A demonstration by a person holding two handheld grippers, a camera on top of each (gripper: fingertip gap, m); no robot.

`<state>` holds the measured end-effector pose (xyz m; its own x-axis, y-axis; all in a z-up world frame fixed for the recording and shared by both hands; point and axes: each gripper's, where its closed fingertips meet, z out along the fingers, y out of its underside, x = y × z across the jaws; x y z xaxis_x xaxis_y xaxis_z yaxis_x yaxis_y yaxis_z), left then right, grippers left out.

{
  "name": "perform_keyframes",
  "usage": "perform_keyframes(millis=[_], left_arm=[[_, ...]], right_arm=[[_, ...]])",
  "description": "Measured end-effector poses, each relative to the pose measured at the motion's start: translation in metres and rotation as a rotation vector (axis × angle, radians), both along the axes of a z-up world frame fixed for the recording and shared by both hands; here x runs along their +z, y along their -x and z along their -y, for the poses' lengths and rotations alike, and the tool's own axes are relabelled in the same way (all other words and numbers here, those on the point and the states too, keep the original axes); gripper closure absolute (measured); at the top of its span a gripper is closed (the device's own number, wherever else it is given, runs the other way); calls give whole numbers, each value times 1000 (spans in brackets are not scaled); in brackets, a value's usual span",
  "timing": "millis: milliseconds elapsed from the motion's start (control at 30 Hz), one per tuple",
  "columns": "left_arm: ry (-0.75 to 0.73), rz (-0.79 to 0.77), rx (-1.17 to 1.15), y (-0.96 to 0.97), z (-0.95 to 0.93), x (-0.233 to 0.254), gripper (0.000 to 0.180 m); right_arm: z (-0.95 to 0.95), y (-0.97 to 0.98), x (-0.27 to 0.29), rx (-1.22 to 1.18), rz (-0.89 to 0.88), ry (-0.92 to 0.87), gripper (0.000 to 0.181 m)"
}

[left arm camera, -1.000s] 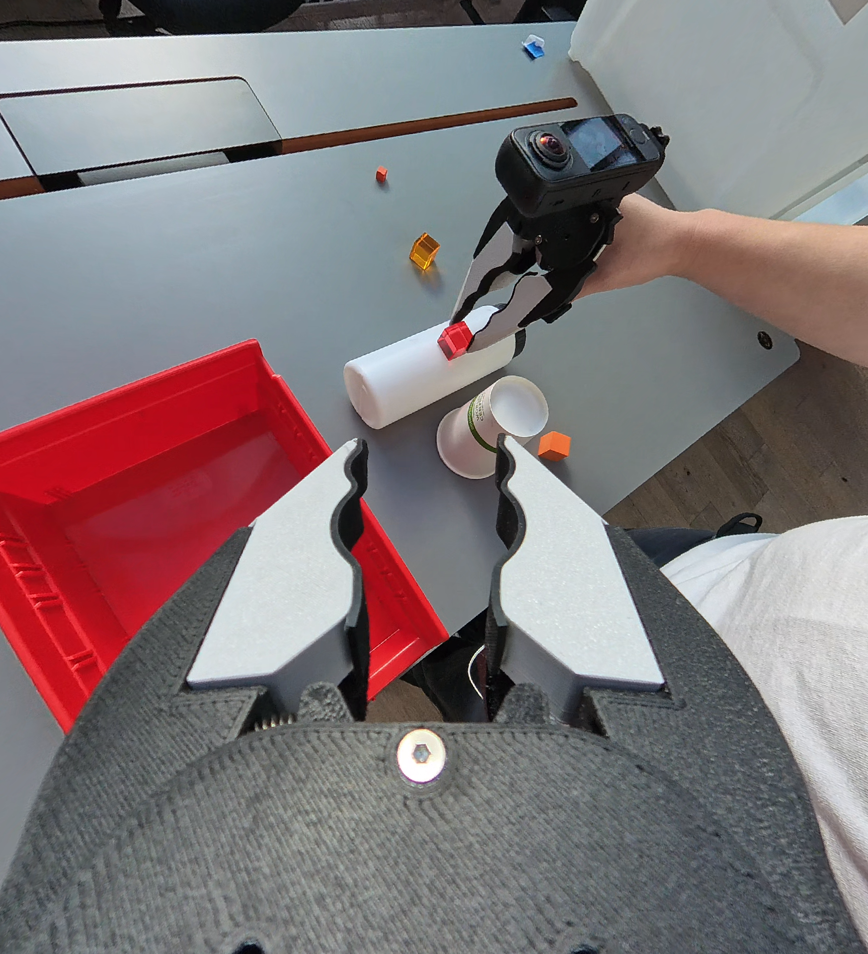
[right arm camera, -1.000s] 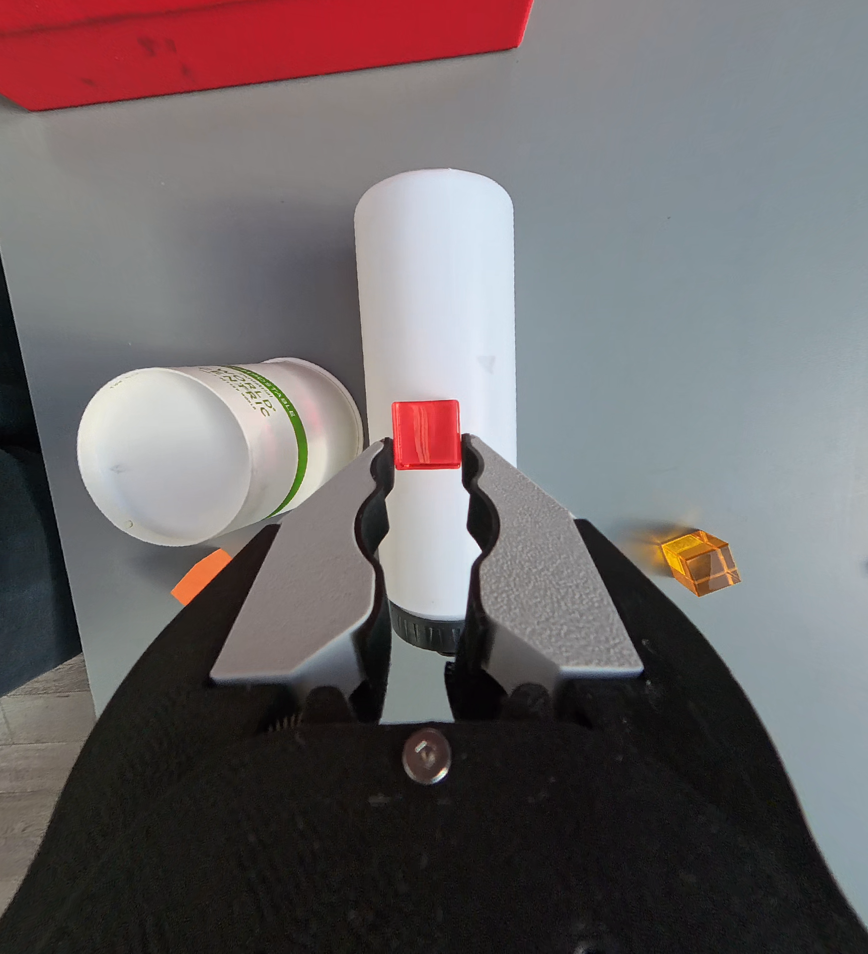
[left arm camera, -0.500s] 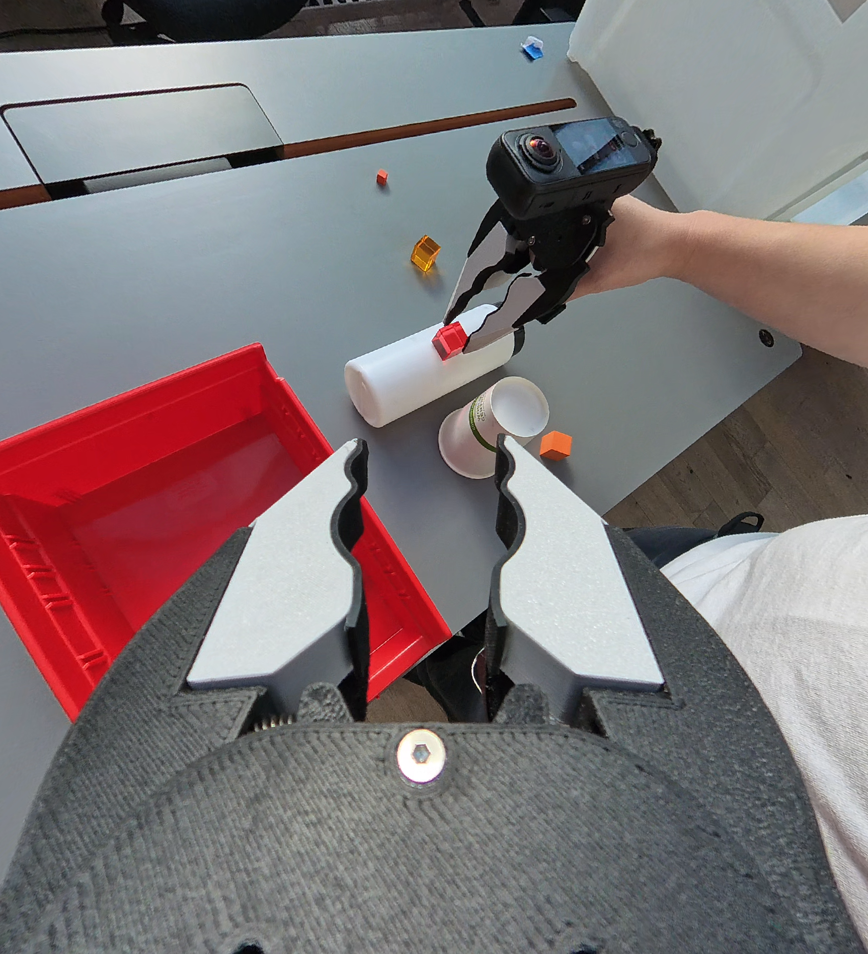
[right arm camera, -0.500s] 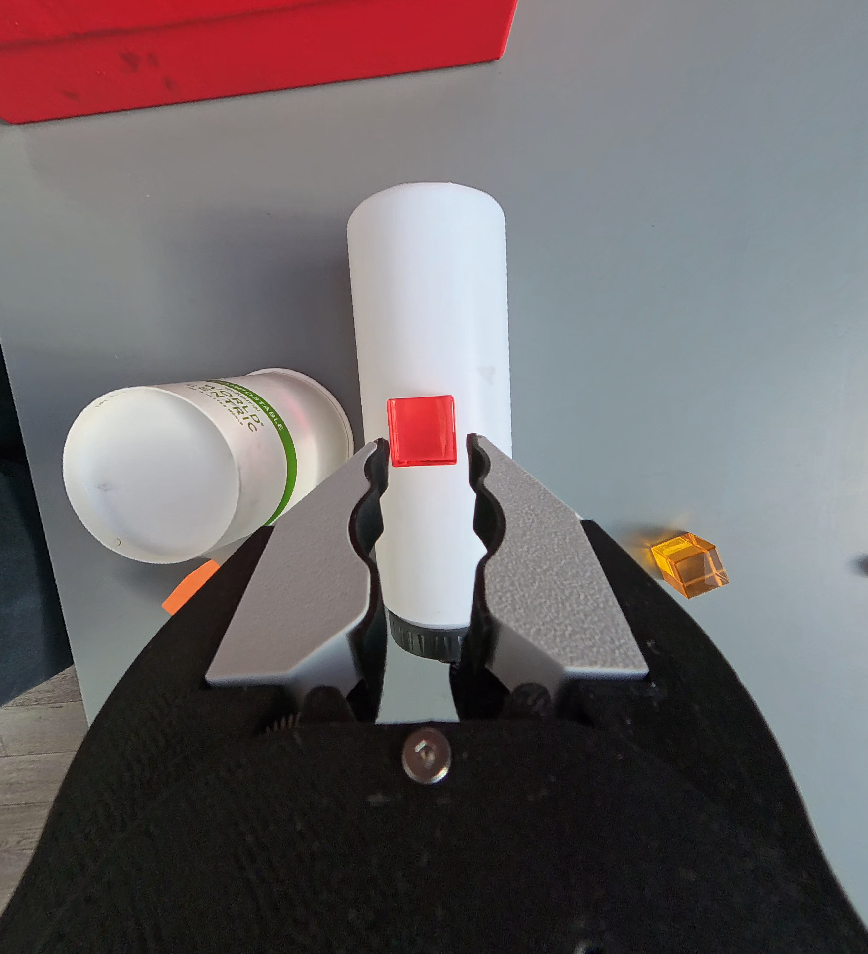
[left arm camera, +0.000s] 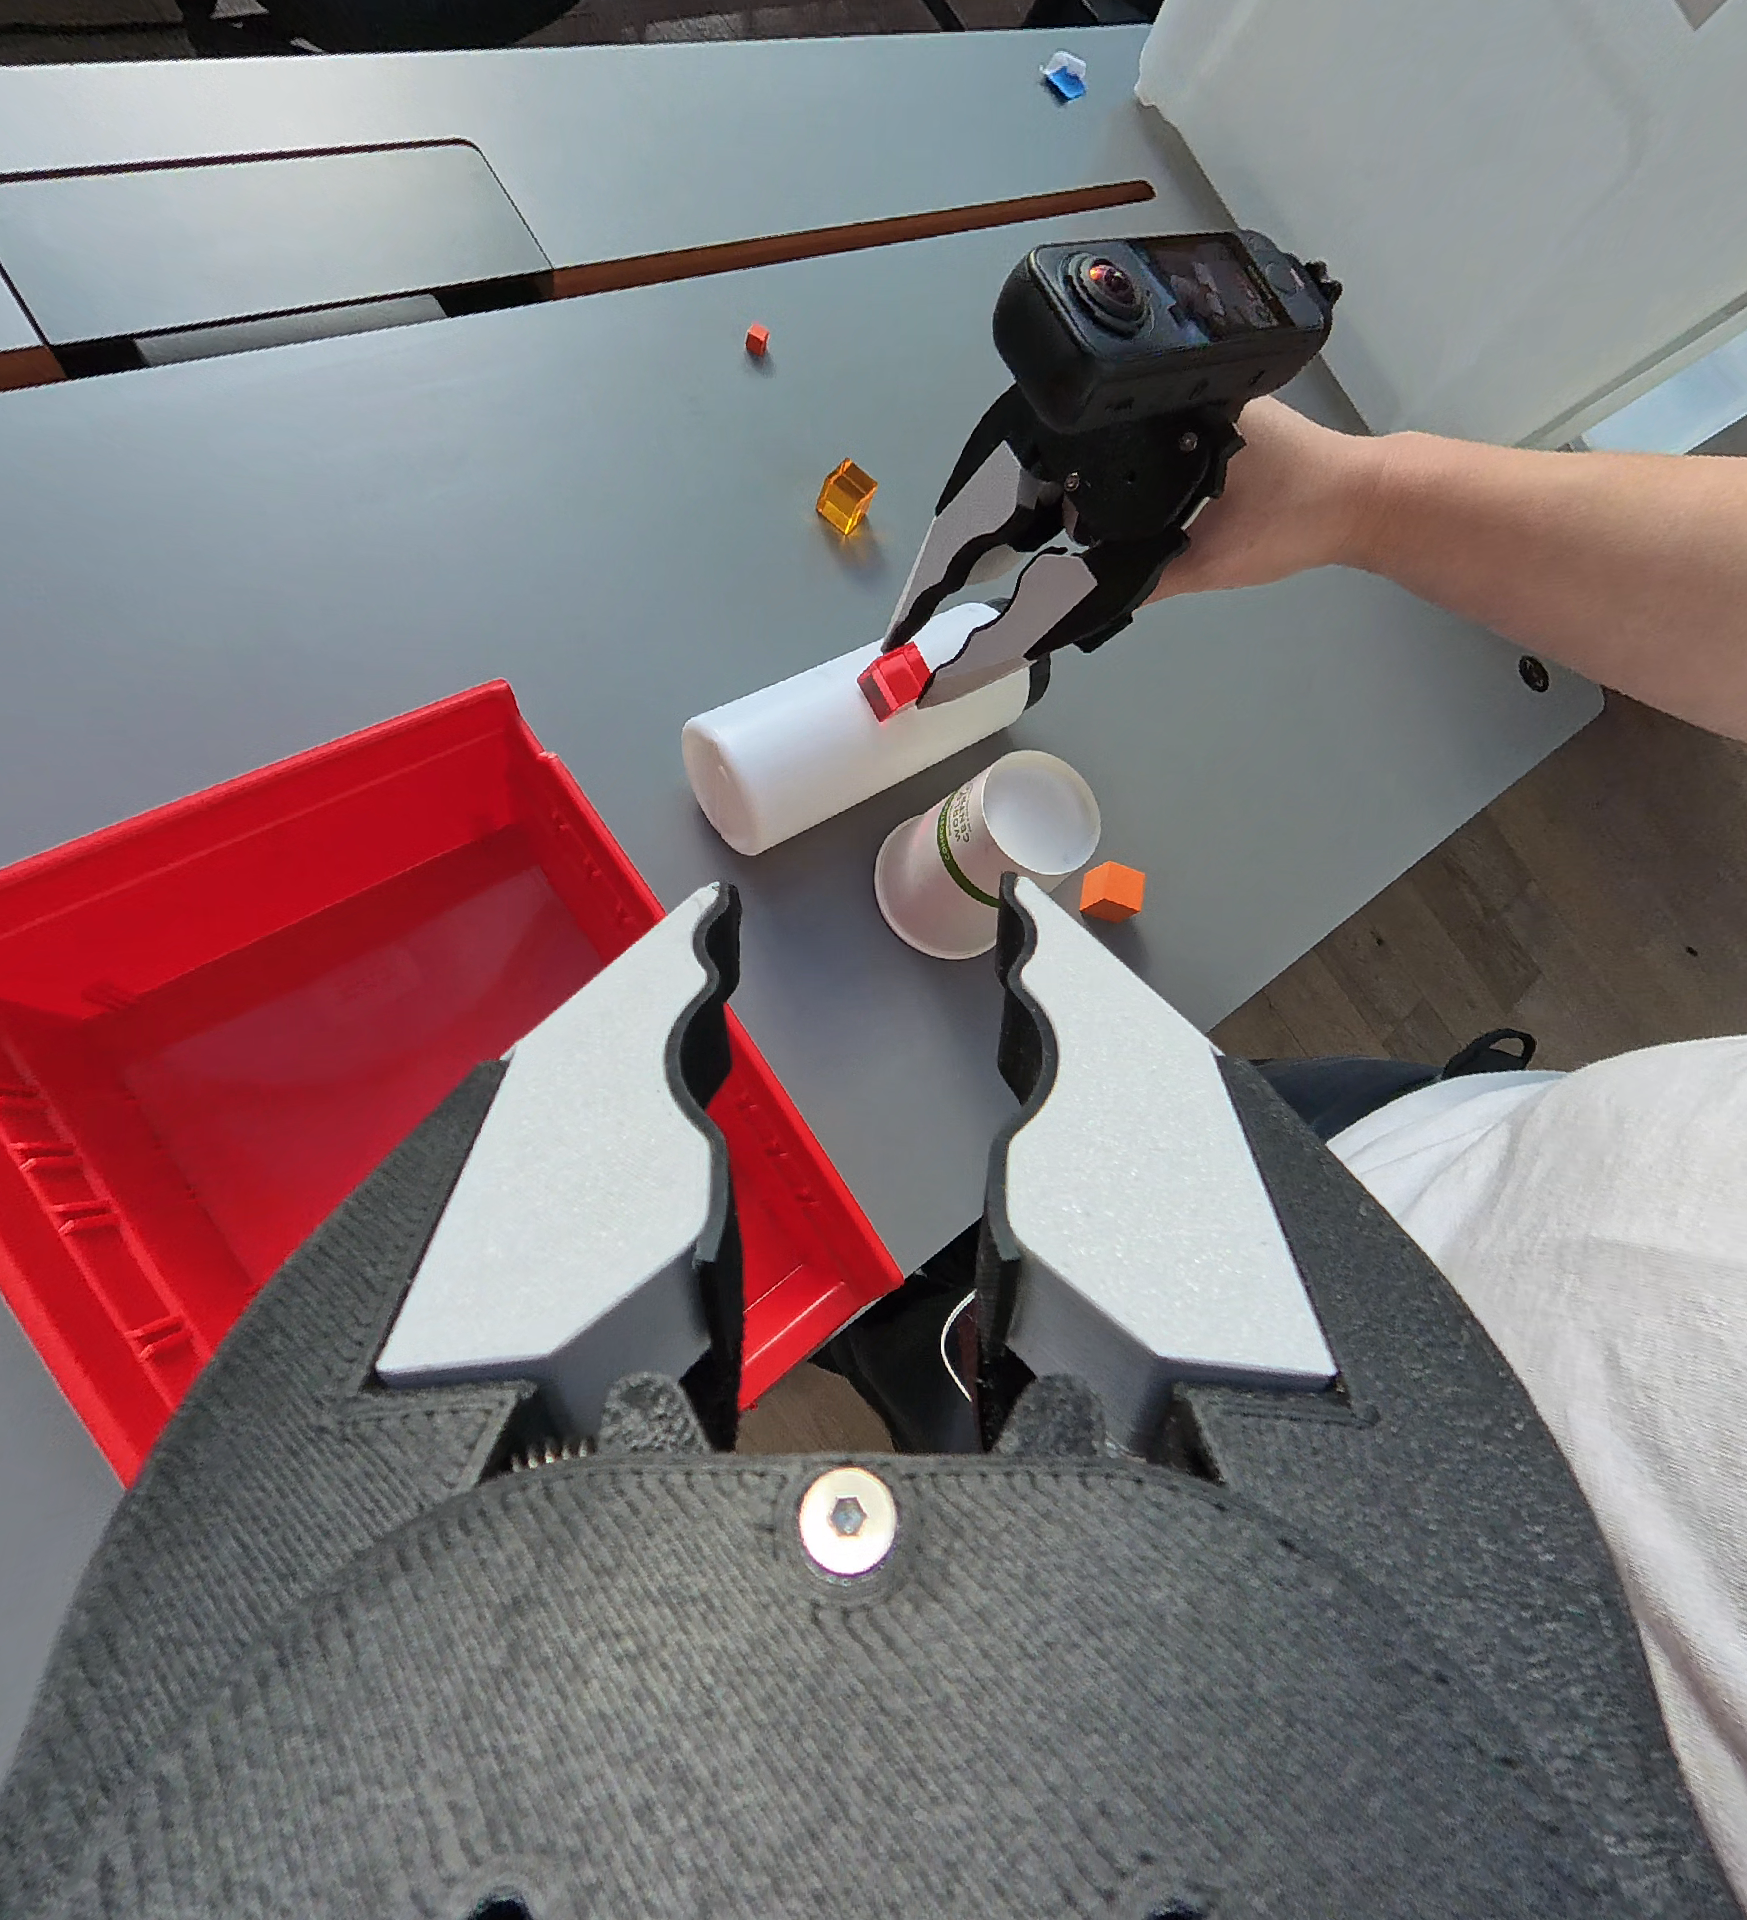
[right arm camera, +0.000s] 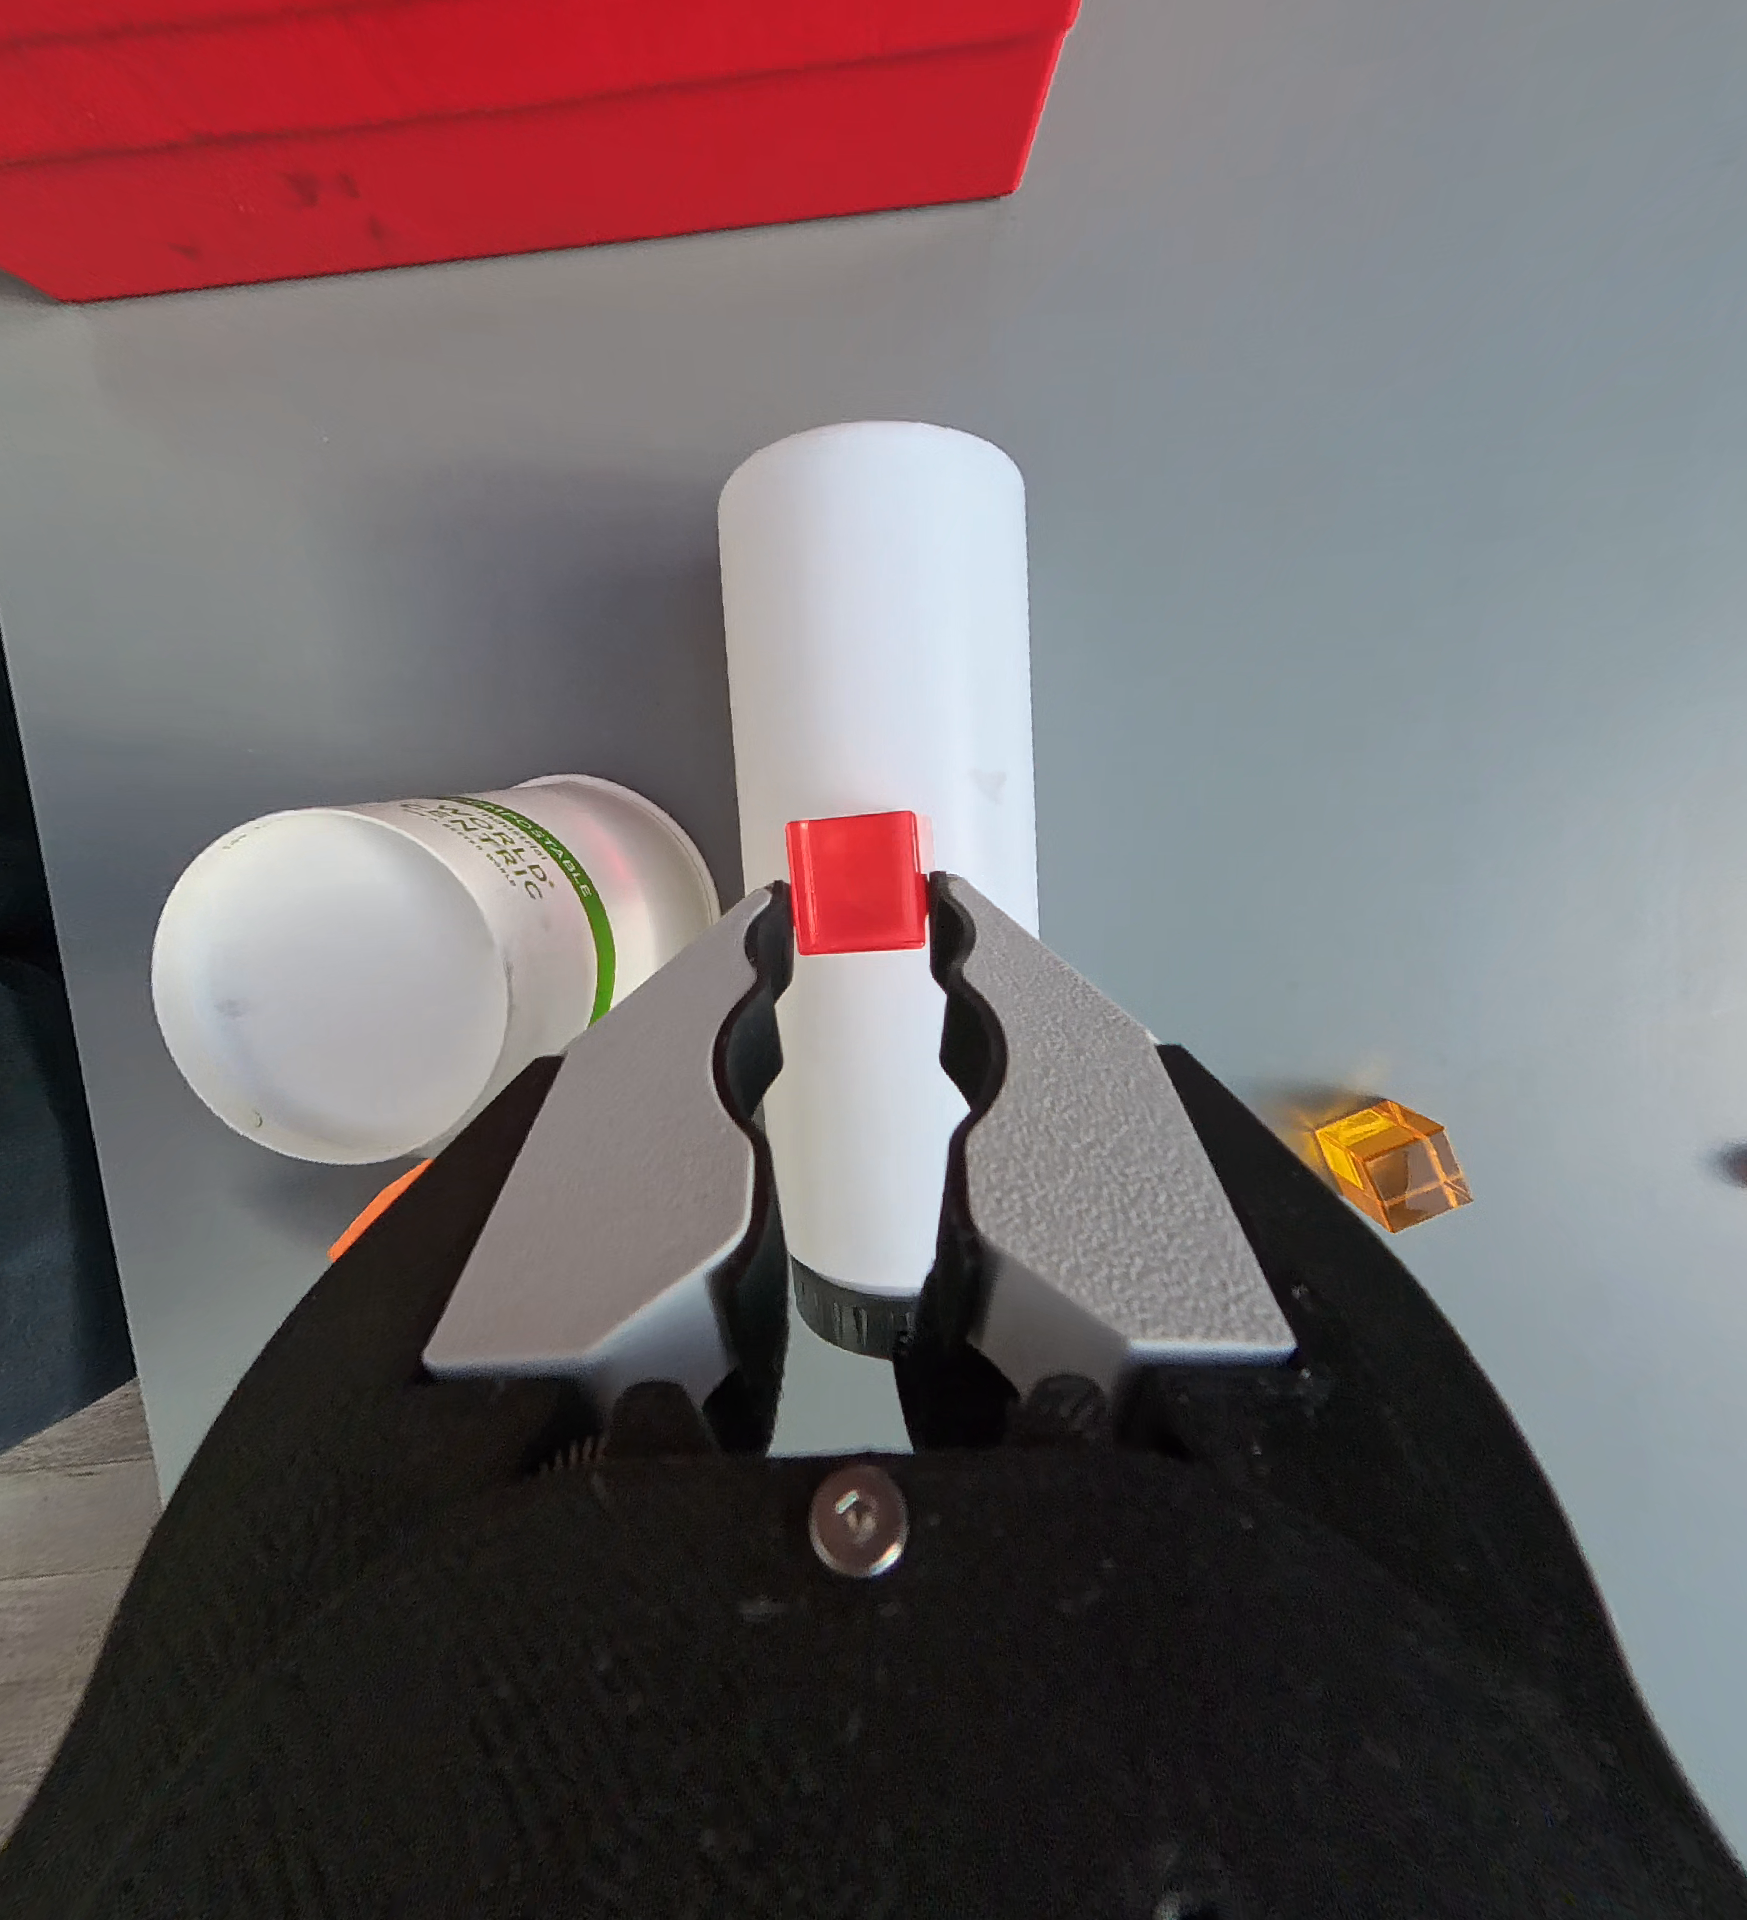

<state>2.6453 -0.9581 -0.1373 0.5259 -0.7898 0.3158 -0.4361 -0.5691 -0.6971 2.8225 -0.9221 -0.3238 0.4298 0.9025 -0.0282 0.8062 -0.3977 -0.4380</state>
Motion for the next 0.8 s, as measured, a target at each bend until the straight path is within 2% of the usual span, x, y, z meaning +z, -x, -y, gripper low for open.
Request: perform_keyframes(millis=[100,233,367,467,567,633,667,700,800], left_arm=[[-4,-11,-1,1,0,1,131],[-14,-4,6,5,0,6,131],[-11,12,11,5,-4,6,132],[23,20,-11,-4,-11,3,131],[14,16,-49,-21,-19,8,132],[-2,3,-78,-33,-23,11,132],[-7,-2,-94,-39,-23,12,131],[-10,-9,-109,-44,-23,13,131],[-26,-35,-148,-54,-22,13,131]], right_arm=[[3,-23,17,-87,-20,-20,156],[34,-93,46,-396,-174,-37,157],[94,-161,-14,-679,-164,86,156],[122,-173,-57,-722,-106,128,156],[133,-170,-75,-697,-52,120,156],[132,-169,-74,-703,-55,88,150],[132,-169,-72,-719,-56,78,133],[132,-170,-67,-736,-56,57,124],[132,-151,-25,-754,-156,-116,124]])
